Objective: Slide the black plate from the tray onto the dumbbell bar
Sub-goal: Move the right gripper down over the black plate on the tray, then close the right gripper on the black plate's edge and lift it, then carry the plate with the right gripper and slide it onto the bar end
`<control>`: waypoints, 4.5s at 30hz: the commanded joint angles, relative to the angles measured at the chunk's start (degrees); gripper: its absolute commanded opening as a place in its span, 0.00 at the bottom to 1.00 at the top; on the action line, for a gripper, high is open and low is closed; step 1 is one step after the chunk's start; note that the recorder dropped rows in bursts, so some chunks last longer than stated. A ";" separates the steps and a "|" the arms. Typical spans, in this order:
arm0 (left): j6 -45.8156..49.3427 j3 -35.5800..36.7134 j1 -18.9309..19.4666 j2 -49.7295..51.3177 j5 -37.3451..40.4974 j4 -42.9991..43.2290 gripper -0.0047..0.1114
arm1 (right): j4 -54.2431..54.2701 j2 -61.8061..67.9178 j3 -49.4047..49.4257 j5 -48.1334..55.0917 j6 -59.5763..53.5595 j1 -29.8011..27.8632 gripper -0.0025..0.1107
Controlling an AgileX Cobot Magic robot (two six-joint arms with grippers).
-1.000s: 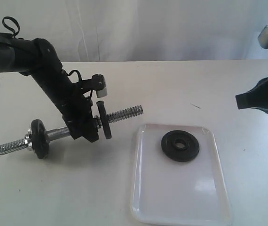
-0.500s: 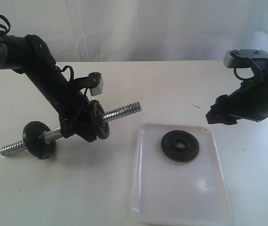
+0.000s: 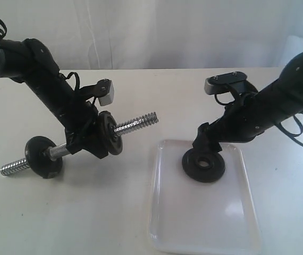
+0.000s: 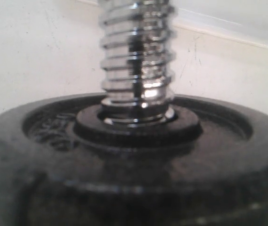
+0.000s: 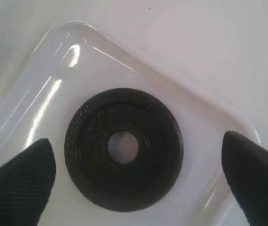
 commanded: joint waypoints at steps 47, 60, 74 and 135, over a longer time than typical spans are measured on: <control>2.69 -0.56 0.33 -3.20 7.24 -6.15 0.04 | -5.17 8.13 -0.22 -4.77 -4.22 5.23 0.94; 2.69 -0.56 0.33 -3.20 7.12 -6.15 0.04 | -5.17 9.05 -0.22 -4.04 -3.75 5.23 0.93; 2.69 -0.56 0.33 -3.20 6.55 -6.15 0.04 | -5.06 11.64 -0.22 -4.55 -3.75 5.72 0.91; 2.47 -0.56 0.33 -3.20 4.71 -8.04 0.04 | 55.40 9.73 -5.63 34.75 -25.29 -7.12 0.02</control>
